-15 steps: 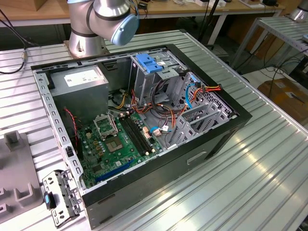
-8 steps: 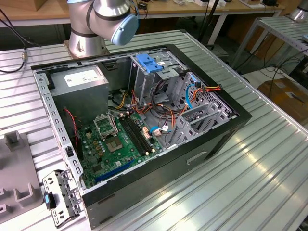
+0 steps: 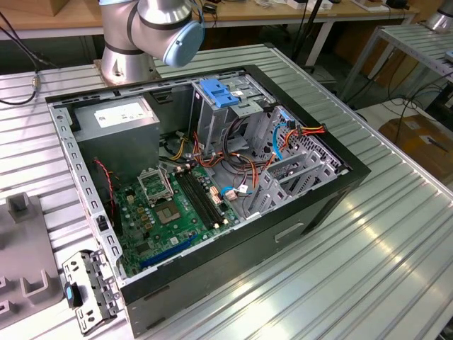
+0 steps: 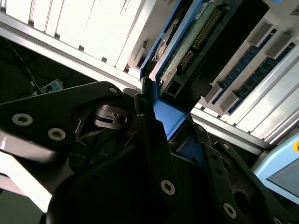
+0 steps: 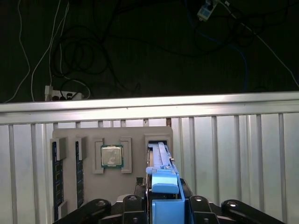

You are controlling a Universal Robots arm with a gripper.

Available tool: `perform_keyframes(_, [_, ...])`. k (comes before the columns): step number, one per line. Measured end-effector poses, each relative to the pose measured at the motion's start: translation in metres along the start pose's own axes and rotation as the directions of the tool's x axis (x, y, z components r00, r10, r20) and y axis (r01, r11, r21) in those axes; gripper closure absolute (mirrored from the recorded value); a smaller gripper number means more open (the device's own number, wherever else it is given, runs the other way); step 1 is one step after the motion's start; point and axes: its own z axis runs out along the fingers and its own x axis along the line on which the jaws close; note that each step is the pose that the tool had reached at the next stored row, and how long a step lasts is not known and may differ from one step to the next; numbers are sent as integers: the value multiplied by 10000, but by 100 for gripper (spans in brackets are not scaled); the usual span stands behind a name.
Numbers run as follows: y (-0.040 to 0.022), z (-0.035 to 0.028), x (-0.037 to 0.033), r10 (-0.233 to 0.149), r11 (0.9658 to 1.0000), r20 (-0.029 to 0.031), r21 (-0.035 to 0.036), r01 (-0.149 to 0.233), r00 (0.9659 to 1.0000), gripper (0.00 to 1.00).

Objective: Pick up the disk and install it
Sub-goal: 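Pick up the disk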

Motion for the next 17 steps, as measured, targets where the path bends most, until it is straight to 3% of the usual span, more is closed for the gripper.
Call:
perform_keyframes(3, [1,-29,1,0,10000,-5,1,0,10000,63])
perform_keyframes(17, [1,-34,0,0,10000,-6,1,0,10000,63])
